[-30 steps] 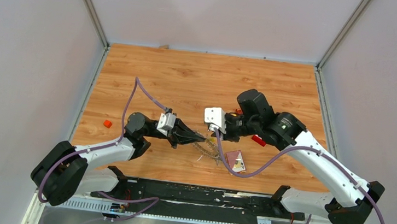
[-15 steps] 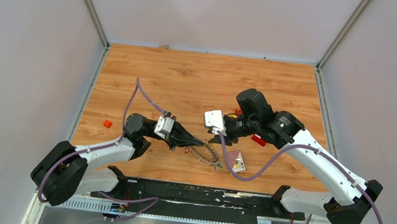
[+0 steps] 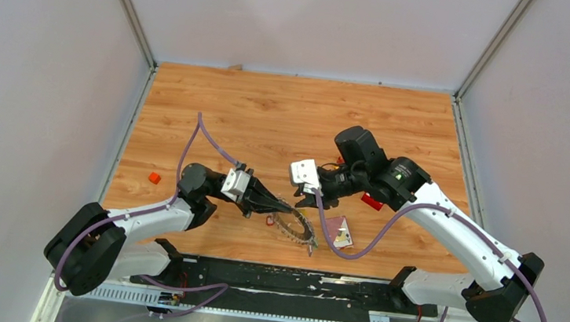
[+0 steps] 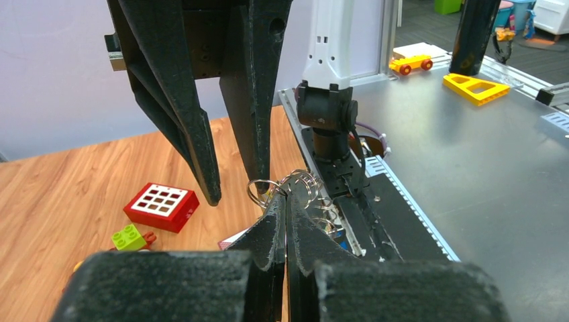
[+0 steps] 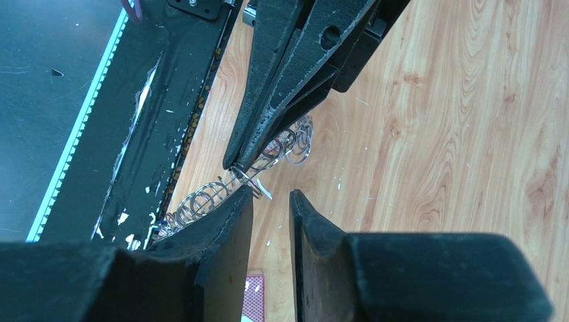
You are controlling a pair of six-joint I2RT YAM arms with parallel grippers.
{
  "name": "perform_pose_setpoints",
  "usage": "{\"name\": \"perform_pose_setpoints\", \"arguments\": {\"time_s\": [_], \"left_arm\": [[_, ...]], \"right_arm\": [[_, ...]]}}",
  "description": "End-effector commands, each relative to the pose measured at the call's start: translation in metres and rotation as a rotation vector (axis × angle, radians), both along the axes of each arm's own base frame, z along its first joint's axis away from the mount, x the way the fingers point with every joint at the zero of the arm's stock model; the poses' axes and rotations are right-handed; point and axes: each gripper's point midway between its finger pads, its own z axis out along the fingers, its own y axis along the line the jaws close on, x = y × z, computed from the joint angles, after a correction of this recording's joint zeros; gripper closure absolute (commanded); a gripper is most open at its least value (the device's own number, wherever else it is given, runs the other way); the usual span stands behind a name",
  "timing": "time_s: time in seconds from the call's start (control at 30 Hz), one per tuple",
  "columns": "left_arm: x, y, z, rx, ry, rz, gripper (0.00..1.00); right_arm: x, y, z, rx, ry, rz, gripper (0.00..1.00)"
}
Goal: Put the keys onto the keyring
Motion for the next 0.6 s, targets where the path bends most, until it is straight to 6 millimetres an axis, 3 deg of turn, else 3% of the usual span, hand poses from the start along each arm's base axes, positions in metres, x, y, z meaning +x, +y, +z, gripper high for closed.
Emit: {"name": "perform_pose_setpoints", "arguments": {"time_s": [0.0,0.57], "left_arm": [[-0.002,0.001,0.017,-0.061,-0.089,0.006,1.0],[0.0,0.0,0.017,-0.067,-0.088,0.022,1.0]], "right_arm": [[-0.005,0.006,0.017,0.061,-0.017,0.057,0.73],[-0.015,0.006,0.008,0.056,0.028,0.097,0.85]]}}
